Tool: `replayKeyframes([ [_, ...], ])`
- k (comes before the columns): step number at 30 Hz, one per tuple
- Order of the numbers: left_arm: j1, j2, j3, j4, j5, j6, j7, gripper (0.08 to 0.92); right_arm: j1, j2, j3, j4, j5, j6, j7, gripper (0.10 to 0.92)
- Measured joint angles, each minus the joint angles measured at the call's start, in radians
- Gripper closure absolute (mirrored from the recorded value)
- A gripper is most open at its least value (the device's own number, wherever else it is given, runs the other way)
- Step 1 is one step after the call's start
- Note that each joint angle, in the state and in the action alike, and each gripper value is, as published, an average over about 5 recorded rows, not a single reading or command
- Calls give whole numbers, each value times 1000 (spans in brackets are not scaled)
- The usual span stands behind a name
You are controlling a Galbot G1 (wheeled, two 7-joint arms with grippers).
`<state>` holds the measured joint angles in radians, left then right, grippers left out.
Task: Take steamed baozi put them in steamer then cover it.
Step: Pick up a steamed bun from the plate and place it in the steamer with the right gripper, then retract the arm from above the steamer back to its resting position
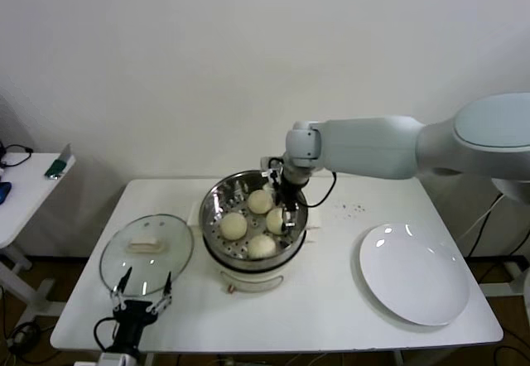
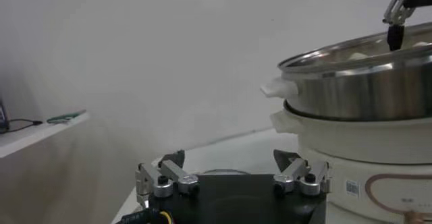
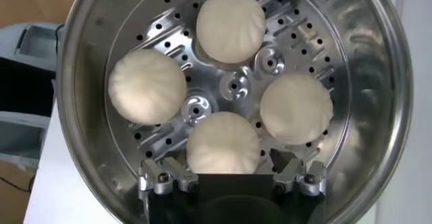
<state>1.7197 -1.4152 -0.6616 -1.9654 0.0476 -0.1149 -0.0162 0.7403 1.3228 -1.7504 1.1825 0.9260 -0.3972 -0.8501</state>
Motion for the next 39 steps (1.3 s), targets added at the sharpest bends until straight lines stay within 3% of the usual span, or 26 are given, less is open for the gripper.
replayKeyframes([
  [11,1,4,-21,-2,-1,-1,-6,177,48,-112,68,48,-6,67,8,203],
  [22,11,-3,-27,-22,25,-4,-22,177,-17,-371,213,180,-42,261,272,203],
  [30,14,-16,-36,-40,62,9,-23,177,-251,-579,462,280,-73,393,463,203],
  [39,22,-22,-47,-72,137,28,-21,177,-688,-719,917,353,-151,483,570,203],
])
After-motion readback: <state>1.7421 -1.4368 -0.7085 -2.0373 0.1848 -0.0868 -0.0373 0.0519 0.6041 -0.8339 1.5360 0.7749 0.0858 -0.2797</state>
